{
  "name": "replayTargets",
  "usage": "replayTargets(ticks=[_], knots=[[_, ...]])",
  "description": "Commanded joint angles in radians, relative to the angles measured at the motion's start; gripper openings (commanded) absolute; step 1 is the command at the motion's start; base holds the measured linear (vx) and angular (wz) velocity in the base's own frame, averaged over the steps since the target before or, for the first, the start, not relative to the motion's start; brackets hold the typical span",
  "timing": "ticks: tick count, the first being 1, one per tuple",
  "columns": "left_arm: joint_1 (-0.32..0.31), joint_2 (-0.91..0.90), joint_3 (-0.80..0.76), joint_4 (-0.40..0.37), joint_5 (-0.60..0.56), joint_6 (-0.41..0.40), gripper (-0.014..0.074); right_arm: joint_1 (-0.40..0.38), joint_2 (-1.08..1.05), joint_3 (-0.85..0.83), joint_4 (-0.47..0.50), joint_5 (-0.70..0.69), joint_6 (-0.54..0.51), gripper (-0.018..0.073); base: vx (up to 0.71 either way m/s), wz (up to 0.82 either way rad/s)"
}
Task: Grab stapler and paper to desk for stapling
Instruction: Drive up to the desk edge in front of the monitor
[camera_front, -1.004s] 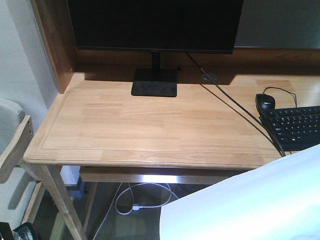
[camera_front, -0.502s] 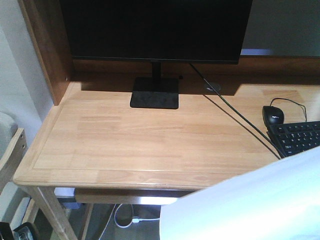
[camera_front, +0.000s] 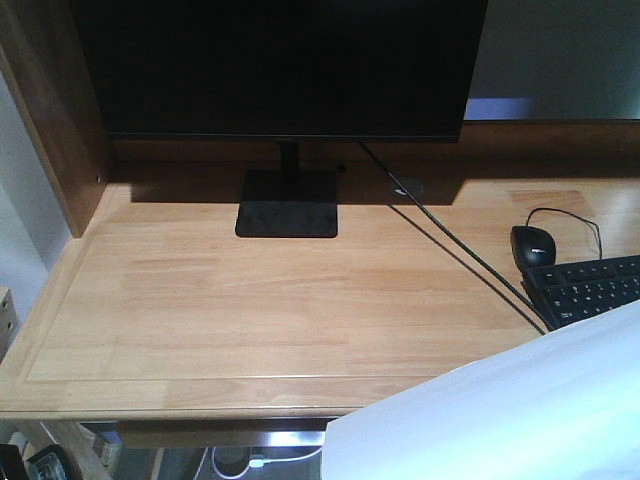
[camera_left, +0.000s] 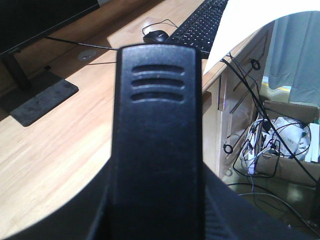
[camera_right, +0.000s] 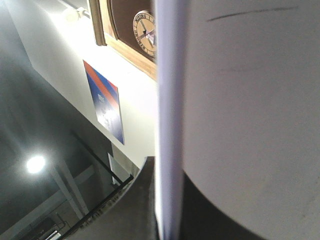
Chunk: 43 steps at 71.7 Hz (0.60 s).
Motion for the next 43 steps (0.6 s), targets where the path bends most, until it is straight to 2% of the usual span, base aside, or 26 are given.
replayTargets(ticks=[1, 43], knots=[[0.000, 0.009, -0.027, -0.043, -0.098, -0.001, -0.0006, -0.001, 0.014, -0.027, 0.010, -0.048, -0.006, -0.0003, 0.06, -0.05], [0.000, 0.009, -0.027, -0.043, -0.091, -0.001, -0.0006, -0.001, 0.014, -0.027, 0.010, -0.048, -0.006, -0.0003, 0.01, -0.01]])
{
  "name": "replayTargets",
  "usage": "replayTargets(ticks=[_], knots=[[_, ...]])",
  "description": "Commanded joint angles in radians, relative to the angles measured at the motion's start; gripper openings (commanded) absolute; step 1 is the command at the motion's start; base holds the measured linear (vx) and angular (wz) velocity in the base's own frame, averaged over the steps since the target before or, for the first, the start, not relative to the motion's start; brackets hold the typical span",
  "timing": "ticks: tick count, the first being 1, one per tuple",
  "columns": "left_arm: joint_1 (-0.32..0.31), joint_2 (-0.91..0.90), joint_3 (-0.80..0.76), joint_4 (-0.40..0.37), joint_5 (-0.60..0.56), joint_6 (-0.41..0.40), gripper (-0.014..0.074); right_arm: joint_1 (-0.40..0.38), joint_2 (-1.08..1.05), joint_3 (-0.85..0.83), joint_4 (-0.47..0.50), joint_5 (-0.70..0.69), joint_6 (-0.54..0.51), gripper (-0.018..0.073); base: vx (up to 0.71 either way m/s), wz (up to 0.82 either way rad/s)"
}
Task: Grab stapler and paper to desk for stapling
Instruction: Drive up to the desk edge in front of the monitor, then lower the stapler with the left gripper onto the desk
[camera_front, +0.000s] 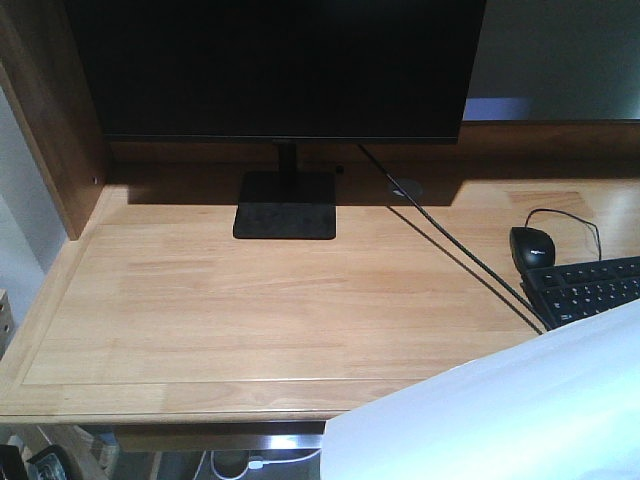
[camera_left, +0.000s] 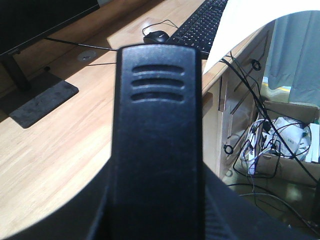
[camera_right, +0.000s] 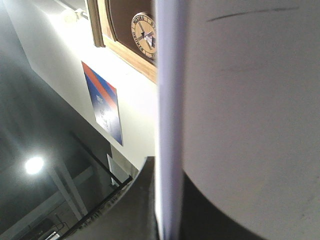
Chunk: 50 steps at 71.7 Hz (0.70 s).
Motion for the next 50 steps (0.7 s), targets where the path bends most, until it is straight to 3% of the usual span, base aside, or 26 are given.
replayTargets(ticks=[1, 50], knots=[[0.000, 0.009, -0.027, -0.043, -0.091, -0.001, -0.0006, -0.001, 0.014, -0.027, 0.010, -0.048, -0.006, -0.0003, 0.00, 0.00], [0.000, 0.009, -0.027, -0.052, -0.091, -0.001, -0.0006, -0.001, 0.014, -0.027, 0.010, -0.048, -0.006, -0.0003, 0.00, 0.00]])
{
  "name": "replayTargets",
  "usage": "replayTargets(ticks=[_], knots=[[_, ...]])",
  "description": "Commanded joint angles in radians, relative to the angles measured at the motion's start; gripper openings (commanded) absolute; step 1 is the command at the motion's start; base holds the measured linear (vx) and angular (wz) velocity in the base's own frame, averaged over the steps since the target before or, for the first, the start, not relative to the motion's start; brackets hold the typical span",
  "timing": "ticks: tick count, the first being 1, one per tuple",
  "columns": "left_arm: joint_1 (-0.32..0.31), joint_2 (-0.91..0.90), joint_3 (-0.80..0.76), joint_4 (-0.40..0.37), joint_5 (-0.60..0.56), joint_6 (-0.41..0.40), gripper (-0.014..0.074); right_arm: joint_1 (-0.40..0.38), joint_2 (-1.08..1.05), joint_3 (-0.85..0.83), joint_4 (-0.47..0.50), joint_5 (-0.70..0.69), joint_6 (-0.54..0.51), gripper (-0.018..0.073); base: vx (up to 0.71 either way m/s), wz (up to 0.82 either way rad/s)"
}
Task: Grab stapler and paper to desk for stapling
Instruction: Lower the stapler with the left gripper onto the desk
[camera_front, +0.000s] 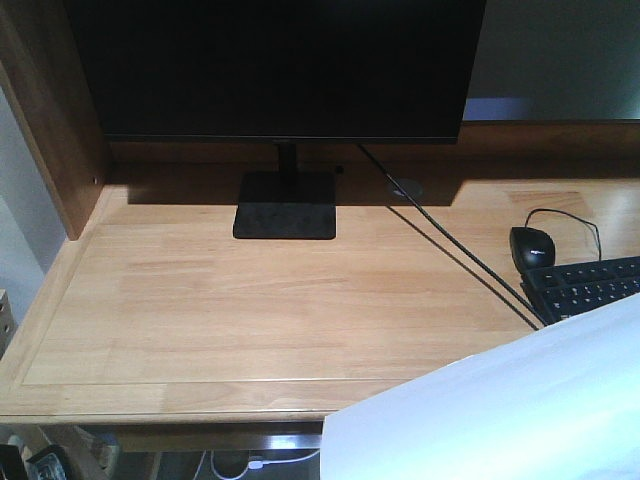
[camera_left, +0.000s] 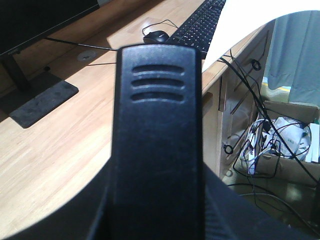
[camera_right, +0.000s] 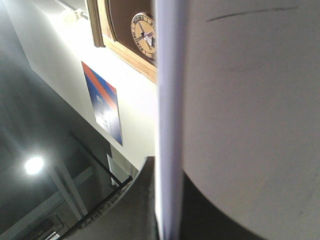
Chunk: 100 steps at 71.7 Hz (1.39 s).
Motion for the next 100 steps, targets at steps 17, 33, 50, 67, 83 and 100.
replayTargets(ticks=[17, 33, 50, 67, 83, 100], knots=[[0.000, 0.009, -0.027, -0.068, -0.153, -0.009, -0.0006, -0.001, 0.014, -0.027, 0.010, -0.048, -0.006, -0.0003, 0.00, 0.00], [0.000, 0.132, -0.050, -0.068, -0.405, -0.074, -0.0006, -0.001, 0.014, -0.027, 0.010, -0.048, -0.006, -0.0003, 0.00, 0.00], [0.000, 0.518, -0.229, -0.064, -0.414, -0.064, -0.0006, -0.001, 0.014, -0.027, 0.010, -0.048, -0.006, -0.0003, 0.00, 0.00], [0.000, 0.941, -0.535, -0.066, -0.221, 0.051, -0.0006, -0.001, 0.014, -0.027, 0.010, -0.048, -0.006, -0.0003, 0.00, 0.00], [0.001, 1.331, -0.843, -0.082, 0.034, 0.186, -0.0006, -0.001, 0.014, -0.027, 0.010, -0.048, -0.006, -0.0003, 0.00, 0.00], [0.035, 1.629, -1.143, -0.156, 0.208, 0.309, -0.0006, -0.001, 0.014, -0.027, 0.008, -0.049, -0.006, -0.0003, 0.00, 0.00]])
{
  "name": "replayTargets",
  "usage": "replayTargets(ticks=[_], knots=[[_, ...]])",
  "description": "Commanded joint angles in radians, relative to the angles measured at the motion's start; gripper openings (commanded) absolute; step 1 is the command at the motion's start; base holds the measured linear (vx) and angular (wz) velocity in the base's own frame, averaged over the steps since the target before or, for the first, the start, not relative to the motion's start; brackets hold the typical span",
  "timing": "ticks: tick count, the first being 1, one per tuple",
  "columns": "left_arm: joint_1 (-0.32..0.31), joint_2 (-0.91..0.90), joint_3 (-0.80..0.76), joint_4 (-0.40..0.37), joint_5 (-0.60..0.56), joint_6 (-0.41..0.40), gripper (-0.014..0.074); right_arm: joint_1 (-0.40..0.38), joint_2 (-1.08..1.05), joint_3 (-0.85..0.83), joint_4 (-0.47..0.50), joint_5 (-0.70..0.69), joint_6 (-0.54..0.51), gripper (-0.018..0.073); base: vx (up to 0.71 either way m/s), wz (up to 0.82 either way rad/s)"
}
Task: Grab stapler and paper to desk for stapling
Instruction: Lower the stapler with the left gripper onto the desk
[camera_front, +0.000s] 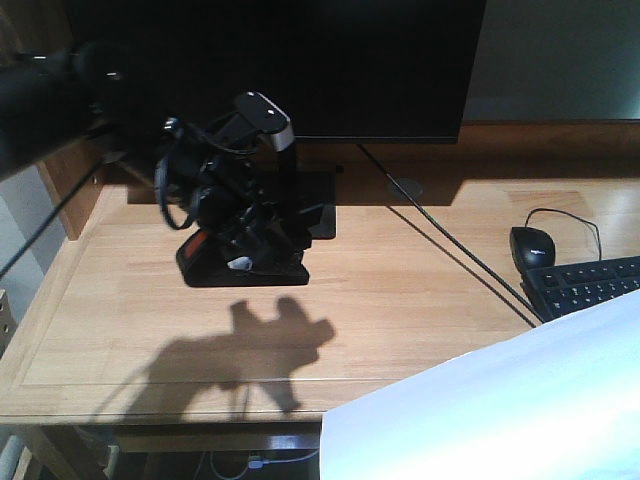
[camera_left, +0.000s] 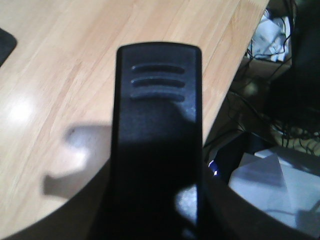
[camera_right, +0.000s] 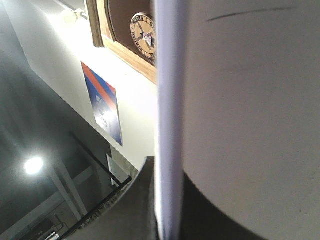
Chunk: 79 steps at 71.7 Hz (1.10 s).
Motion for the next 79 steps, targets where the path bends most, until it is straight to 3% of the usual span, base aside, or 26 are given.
replayTargets(ticks=[1, 17, 43, 59, 79], knots=[[0.019, 0.058, -0.144, -0.111, 0.058, 0.087, -0.0006, -0.001, 0.014, -0.027, 0.008, -0.050, -0.006, -0.0003, 0.00, 0.00], [0.071, 0.212, -0.295, -0.164, 0.130, 0.215, -0.0006, -0.001, 0.014, -0.027, 0.006, -0.049, -0.006, -0.0003, 0.00, 0.00], [0.194, 0.233, -0.293, -0.183, 0.078, 0.500, -0.0006, -0.001, 0.014, -0.027, -0.004, -0.049, -0.006, -0.0003, 0.00, 0.00], [0.281, 0.291, -0.293, -0.319, 0.088, 0.619, -0.0006, -0.001, 0.014, -0.027, -0.004, -0.049, -0.006, -0.0003, 0.00, 0.00], [0.311, 0.364, -0.293, -0.336, 0.073, 0.707, -0.0006, -0.001, 0.014, -0.027, -0.005, -0.049, -0.006, -0.0003, 0.00, 0.00]])
